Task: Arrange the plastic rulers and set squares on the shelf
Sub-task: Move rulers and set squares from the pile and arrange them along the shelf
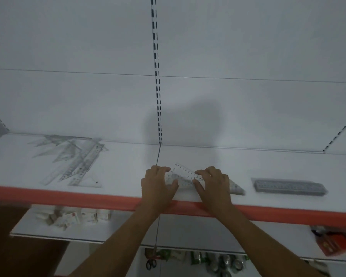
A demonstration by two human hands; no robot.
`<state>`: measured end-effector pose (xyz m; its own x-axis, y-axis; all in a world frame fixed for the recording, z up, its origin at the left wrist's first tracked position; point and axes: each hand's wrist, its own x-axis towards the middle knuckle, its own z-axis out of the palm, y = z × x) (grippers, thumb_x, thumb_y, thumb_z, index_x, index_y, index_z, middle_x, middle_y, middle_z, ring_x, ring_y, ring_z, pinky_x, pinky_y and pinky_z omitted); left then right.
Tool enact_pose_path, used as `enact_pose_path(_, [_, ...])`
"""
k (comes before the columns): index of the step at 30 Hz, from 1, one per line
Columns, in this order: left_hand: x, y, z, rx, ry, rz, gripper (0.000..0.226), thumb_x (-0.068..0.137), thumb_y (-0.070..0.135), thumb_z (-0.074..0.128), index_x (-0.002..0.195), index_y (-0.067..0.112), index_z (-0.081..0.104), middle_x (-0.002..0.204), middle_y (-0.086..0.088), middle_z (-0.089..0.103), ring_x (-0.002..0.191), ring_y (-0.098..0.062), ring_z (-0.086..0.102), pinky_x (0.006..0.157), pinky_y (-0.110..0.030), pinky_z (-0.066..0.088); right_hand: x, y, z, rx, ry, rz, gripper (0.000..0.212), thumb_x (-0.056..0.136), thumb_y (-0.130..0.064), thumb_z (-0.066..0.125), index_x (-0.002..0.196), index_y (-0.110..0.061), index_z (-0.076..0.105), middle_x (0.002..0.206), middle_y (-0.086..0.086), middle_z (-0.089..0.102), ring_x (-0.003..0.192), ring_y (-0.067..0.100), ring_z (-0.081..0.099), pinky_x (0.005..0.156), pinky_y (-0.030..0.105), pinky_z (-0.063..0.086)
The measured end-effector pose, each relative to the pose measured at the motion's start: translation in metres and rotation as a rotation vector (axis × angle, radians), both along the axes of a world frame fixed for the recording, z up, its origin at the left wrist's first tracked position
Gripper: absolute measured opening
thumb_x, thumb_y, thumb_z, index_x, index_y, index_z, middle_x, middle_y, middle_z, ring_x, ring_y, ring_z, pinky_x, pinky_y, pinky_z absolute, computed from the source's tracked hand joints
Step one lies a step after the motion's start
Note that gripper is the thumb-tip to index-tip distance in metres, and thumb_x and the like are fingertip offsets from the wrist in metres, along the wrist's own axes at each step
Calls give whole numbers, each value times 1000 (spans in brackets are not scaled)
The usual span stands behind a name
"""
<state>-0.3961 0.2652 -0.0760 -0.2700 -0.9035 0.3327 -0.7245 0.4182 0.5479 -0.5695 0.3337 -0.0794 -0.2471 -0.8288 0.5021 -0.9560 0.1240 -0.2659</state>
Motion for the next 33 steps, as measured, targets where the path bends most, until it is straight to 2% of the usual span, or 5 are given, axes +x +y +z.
enact_pose_path(6, [5,-1,-18,68,40,-45,43,82,41,60,118,19,57,115,2,54,104,-14,46,90,-35,42,10,0,-12,-11,57,-61,37,84,-44,44,99,-24,71,96,0,61,91,22,59,83,34,25])
enact_pose_path(16, [8,2,-26,65,56,-14,47,75,39,55,113,11,61,106,-4,58,99,-21,51,84,-35,43,12,1,-15,47,96,-15,32,84,-45,47,97,-29,71,94,-3,60,89,20,58,80,33,24])
enact_pose_path(22, [7,1,-24,83,1,-4,53,72,42,55,111,8,63,104,-8,57,100,-25,50,85,-35,45,9,-1,-20,98,106,-31,16,82,-37,67,96,-29,69,93,-4,58,86,19,56,79,38,33])
enact_pose_path(27, [9,1,-22,103,-21,-19,57,70,39,59,117,8,61,111,-7,53,106,-22,46,91,-33,44,8,-2,-22,76,104,-25,36,85,-44,42,100,-25,69,90,-5,63,87,20,58,81,37,26])
enact_pose_path(33, [8,1,-22,111,-27,-12,52,69,39,62,110,6,63,108,-9,52,103,-23,47,87,-37,48,8,-3,-24,19,79,5,42,81,-41,41,102,-21,71,87,-4,68,87,22,63,85,39,25])
